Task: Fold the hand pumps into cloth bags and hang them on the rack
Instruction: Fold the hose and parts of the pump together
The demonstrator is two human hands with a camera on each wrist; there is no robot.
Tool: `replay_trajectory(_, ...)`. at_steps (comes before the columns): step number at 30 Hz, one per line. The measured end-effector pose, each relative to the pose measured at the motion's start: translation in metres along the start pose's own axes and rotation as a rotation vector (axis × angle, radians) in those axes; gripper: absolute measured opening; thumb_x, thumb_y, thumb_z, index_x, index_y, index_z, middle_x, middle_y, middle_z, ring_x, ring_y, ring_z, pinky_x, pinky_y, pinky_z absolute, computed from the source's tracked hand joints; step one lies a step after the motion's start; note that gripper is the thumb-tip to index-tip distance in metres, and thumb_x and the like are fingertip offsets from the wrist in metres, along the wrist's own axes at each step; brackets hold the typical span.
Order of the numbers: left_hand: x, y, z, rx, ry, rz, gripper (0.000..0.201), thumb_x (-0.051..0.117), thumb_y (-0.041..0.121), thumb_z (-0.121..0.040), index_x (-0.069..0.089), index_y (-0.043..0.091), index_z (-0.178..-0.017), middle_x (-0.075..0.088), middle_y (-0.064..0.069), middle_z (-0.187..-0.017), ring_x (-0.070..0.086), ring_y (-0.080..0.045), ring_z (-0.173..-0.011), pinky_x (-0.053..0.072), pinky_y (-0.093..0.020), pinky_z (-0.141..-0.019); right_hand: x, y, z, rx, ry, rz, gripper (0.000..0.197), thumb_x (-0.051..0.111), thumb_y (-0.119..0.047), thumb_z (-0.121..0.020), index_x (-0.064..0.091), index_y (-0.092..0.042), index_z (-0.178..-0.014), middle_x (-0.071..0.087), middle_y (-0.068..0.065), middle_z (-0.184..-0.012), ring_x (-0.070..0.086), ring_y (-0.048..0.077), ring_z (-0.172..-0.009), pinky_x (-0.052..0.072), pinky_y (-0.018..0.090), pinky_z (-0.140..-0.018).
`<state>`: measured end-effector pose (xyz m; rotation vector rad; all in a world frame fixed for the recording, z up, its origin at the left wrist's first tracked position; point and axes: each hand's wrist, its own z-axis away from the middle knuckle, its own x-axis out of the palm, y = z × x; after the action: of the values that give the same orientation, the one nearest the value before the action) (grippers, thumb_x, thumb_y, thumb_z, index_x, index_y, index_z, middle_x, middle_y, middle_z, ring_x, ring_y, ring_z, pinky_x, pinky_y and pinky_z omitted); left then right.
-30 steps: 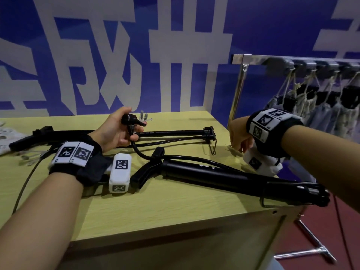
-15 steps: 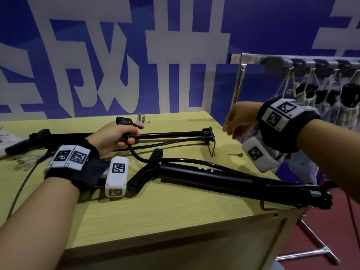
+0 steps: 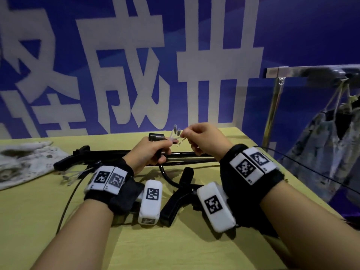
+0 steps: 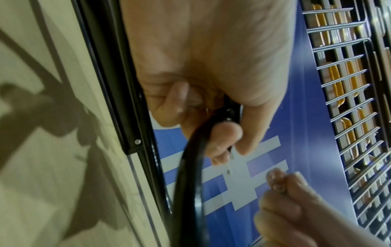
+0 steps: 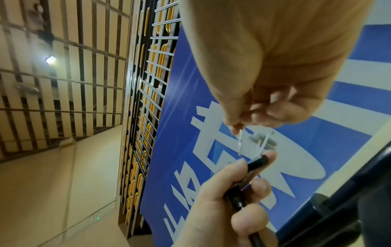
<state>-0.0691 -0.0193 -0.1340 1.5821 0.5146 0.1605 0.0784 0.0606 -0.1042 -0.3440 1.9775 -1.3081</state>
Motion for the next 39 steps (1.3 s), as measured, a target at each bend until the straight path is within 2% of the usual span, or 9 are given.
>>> replay_trajectory(4, 0.001, 0.004, 0.001, 0.050, 0.019, -0.065, 0.019, 0.055, 0.007, -0.091, 0.068, 0.007, -0.105, 0.051, -0.002, -0.060, 0.041, -0.008, -0.036, 0.033, -0.013, -0.038, -0.008, 0.009, -0.005, -0.039, 0.162, -0.066, 0.017, 0.052, -0.014, -0.094, 0.065, -0.005, -0.102, 0.059, 0.001, -0.071, 0.053, 0.010, -0.056, 0.048, 0.018, -0.052)
replay_trajectory(6, 0.002, 0.009, 0.003, 0.077, 0.023, -0.101, 0.017, 0.057, 0.013, -0.091, 0.070, 0.009, -0.101, 0.050, 0.001, -0.055, 0.040, -0.009, -0.037, 0.032, -0.014, -0.039, -0.011, 0.015, -0.005, -0.037, 0.203, -0.050, 0.017, 0.051, -0.010, -0.094, 0.066, -0.007, -0.101, 0.061, 0.002, -0.073, 0.055, 0.011, -0.057, 0.050, 0.021, -0.055)
replay_trajectory(8, 0.003, 0.014, 0.005, 0.091, 0.032, -0.124, 0.021, 0.058, 0.026, -0.090, 0.072, 0.011, -0.099, 0.049, 0.001, -0.051, 0.038, -0.010, -0.037, 0.032, -0.015, -0.040, -0.012, 0.016, -0.004, -0.059, 0.224, -0.061, 0.015, 0.051, -0.009, -0.093, 0.066, -0.010, -0.095, 0.062, 0.001, -0.072, 0.056, 0.011, -0.056, 0.051, 0.020, -0.055)
replay_trajectory(10, 0.004, 0.015, 0.005, 0.083, 0.058, -0.151, 0.025, 0.059, 0.032, -0.088, 0.073, 0.012, -0.096, 0.047, -0.001, -0.050, 0.037, -0.011, -0.037, 0.032, -0.015, -0.041, -0.013, 0.015, -0.003, -0.096, 0.237, -0.058, 0.013, 0.053, -0.010, -0.092, 0.065, -0.014, -0.089, 0.063, 0.000, -0.071, 0.058, 0.010, -0.055, 0.052, 0.019, -0.054)
replay_trajectory(16, 0.005, 0.010, 0.000, 0.026, 0.178, -0.203, 0.021, 0.064, 0.018, -0.083, 0.071, -0.001, -0.089, 0.046, 0.001, -0.046, 0.036, -0.011, -0.035, 0.032, -0.015, -0.038, -0.014, 0.016, 0.001, -0.148, 0.204, 0.087, 0.012, 0.060, -0.013, -0.089, 0.065, -0.018, -0.079, 0.065, -0.002, -0.068, 0.063, 0.008, -0.056, 0.053, 0.013, -0.051)
replay_trajectory(20, 0.006, 0.008, 0.000, 0.004, 0.203, -0.217, 0.017, 0.064, 0.020, -0.082, 0.072, 0.004, -0.083, 0.046, 0.000, -0.048, 0.038, -0.011, -0.036, 0.032, -0.020, -0.043, -0.015, 0.016, 0.002, -0.135, 0.175, 0.087, 0.015, 0.061, -0.012, -0.089, 0.064, -0.017, -0.074, 0.065, 0.000, -0.068, 0.064, 0.009, -0.056, 0.051, 0.010, -0.048)
replay_trajectory(25, 0.007, 0.008, 0.002, -0.002, 0.215, -0.227, 0.019, 0.062, 0.021, -0.084, 0.073, 0.008, -0.078, 0.045, 0.001, -0.045, 0.039, -0.011, -0.035, 0.034, -0.016, -0.039, -0.013, 0.016, 0.003, -0.168, 0.177, 0.082, 0.013, 0.062, -0.014, -0.088, 0.065, -0.016, -0.076, 0.066, -0.001, -0.068, 0.065, 0.009, -0.055, 0.052, 0.012, -0.050)
replay_trajectory(30, 0.008, 0.008, 0.002, -0.025, 0.207, -0.259, 0.019, 0.061, 0.019, -0.084, 0.073, 0.004, -0.080, 0.044, 0.002, -0.043, 0.039, -0.009, -0.034, 0.035, -0.014, -0.037, -0.012, 0.016, 0.002, -0.143, 0.148, 0.079, 0.010, 0.063, -0.012, -0.088, 0.066, -0.013, -0.078, 0.067, 0.002, -0.070, 0.066, 0.010, -0.057, 0.053, 0.013, -0.051)
replay_trajectory(39, 0.009, 0.008, 0.001, -0.034, 0.196, -0.297, 0.019, 0.061, 0.021, -0.083, 0.073, 0.007, -0.081, 0.045, 0.002, -0.045, 0.040, -0.009, -0.035, 0.036, -0.013, -0.039, -0.010, 0.019, -0.001, -0.116, 0.113, 0.090, 0.006, 0.063, -0.010, -0.087, 0.068, -0.008, -0.086, 0.067, 0.004, -0.072, 0.066, 0.010, -0.059, 0.053, 0.012, -0.051)
